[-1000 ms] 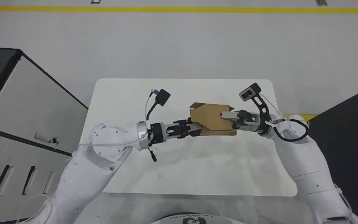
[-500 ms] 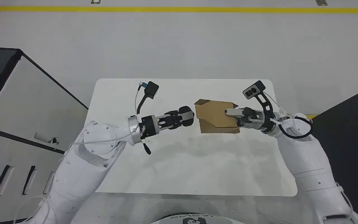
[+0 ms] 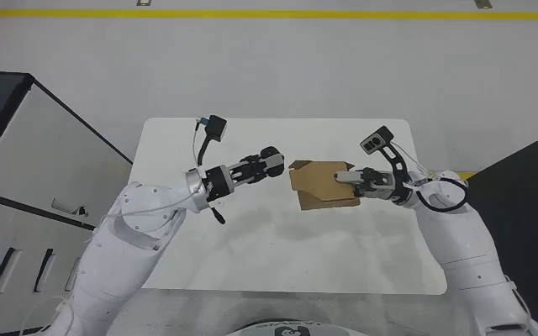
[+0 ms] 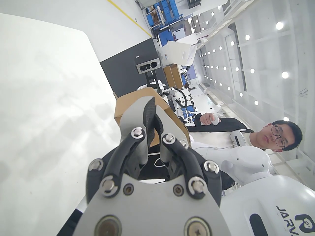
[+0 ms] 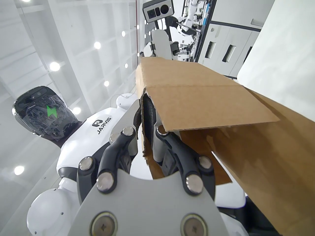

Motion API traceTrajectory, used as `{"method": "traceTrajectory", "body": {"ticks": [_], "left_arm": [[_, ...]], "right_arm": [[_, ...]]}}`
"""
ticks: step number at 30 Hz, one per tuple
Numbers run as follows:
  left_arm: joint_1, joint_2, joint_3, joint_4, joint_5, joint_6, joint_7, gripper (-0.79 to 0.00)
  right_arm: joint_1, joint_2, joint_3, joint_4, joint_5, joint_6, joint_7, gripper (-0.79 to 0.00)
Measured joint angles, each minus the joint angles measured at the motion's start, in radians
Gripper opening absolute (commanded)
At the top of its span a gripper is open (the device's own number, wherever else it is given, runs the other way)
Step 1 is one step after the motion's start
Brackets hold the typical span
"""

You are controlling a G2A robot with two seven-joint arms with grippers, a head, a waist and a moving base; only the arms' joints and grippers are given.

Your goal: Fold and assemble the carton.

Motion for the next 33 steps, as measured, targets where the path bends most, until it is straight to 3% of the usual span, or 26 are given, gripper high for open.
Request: {"method": "traceTrajectory", "body": {"ticks": [33], "left_arm": [[-0.048, -0.017, 0.099, 0.033, -0.017, 0.005, -0.062, -0.785]], "right_arm": [[0.02, -0.011, -0.04, 0.021, 0.045, 0.02, 0.006, -0.785]]}}
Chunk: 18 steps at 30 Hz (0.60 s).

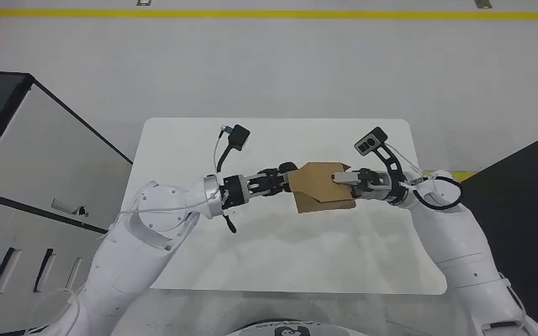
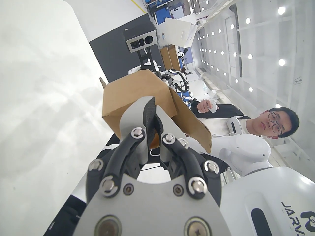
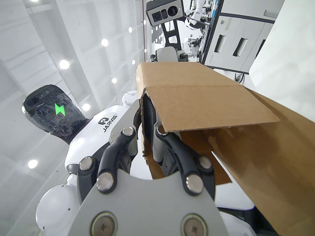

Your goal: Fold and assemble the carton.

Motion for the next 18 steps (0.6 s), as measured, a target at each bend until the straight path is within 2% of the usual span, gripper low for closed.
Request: {"method": "traceTrajectory", "body": {"ticks": [18], "left_arm": [[0.009, 0.002, -0.026, -0.001, -0.01, -0.005, -0.016, -0.785]], "right_arm": [[0.006, -0.001, 0.011, 0.008, -0.011, -0.008, -0.023, -0.785]]}}
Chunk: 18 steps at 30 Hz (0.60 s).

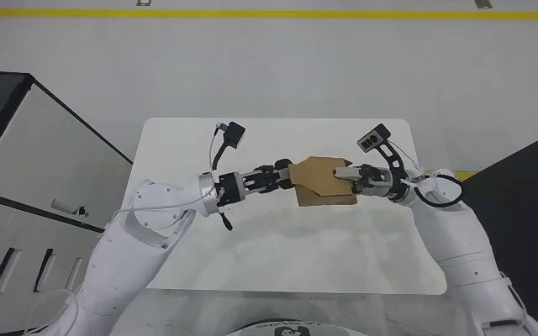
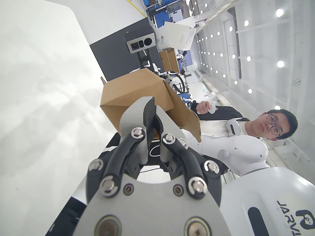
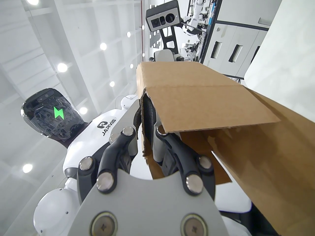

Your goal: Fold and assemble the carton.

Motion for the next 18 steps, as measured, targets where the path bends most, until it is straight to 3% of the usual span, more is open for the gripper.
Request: {"method": "traceTrajectory", "body": {"ticks": [18], "left_arm": [[-0.017, -0.003, 0.008, 0.012, -0.004, 0.004, -0.013, -0.785]], "right_arm": [[-0.004, -0.003, -0.007, -0.01, -0.007, 0.001, -0.015, -0.785]]}}
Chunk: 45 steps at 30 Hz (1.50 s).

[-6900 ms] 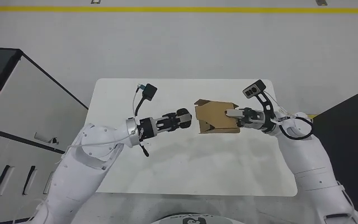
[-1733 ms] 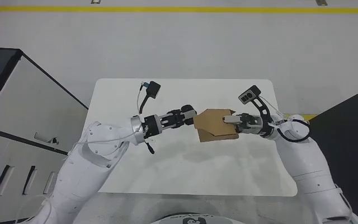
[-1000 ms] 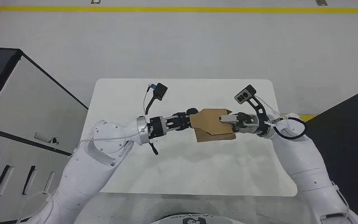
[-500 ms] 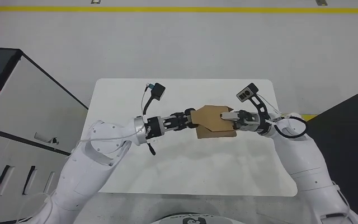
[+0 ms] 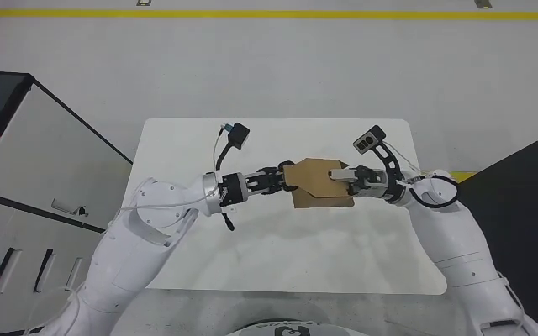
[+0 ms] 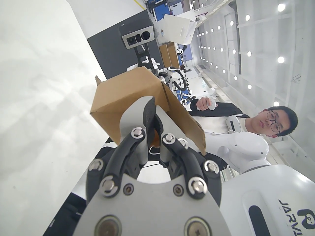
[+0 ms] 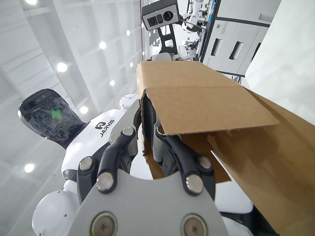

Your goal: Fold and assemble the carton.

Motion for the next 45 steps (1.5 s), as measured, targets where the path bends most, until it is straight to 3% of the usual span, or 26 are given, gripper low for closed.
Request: {"method": "traceTrajectory", "body": {"ticks": [11, 26, 45], "left_arm": [[0.005, -0.003, 0.016, 0.002, -0.002, -0.008, -0.001, -0.785], [0.073, 0.01, -0.075, -0.058, -0.016, -0.019, 0.012, -0.785], [0.036, -0.002, 0.023, -0.04, -0.013, -0.008, -0.018, -0.785]], "right_arm": [[-0.014, 0.0, -0.005, -0.021, -0.01, 0.005, -0.004, -0.785], [-0.052, 0.003, 0.063, -0.017, 0.034, -0.006, -0.096, -0.785], [-0.057, -0.004, 0.031, -0.038, 0.035, 0.007, -0.064, -0.785]]}}
